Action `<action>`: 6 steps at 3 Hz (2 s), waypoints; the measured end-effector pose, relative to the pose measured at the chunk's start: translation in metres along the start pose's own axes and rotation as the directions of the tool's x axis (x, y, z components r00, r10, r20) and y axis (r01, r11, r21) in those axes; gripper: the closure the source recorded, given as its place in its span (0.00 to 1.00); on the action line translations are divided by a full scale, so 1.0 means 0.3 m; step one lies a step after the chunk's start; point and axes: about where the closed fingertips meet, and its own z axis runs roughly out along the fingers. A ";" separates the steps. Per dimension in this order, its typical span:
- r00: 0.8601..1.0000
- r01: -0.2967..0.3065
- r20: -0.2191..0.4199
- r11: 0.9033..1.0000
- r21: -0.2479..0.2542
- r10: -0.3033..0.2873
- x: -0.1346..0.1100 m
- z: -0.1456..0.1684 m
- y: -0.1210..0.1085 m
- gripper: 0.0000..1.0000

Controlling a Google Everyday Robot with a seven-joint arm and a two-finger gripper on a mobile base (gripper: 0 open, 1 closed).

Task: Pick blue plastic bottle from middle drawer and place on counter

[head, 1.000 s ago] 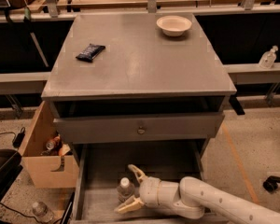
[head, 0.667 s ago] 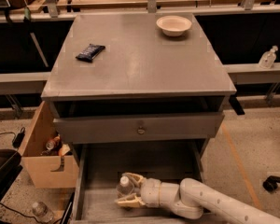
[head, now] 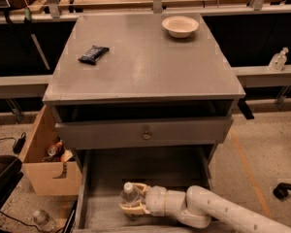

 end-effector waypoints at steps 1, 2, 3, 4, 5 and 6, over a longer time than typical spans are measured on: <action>1.000 0.000 0.001 1.000 -0.003 0.000 -0.002 0.005 0.003 1.00; 1.000 0.000 0.002 1.000 -0.005 0.000 -0.003 0.007 0.005 1.00; 0.999 -0.031 0.030 0.999 -0.038 0.032 -0.076 -0.002 0.020 1.00; 0.995 -0.068 0.068 0.996 -0.058 0.072 -0.206 -0.074 0.053 1.00; 0.994 -0.062 0.090 0.997 -0.035 0.065 -0.352 -0.189 0.065 1.00; 0.994 -0.053 0.098 0.999 0.014 0.051 -0.528 -0.301 0.036 1.00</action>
Offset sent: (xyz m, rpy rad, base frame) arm -0.0019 0.0058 0.0010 0.0054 0.0006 0.0122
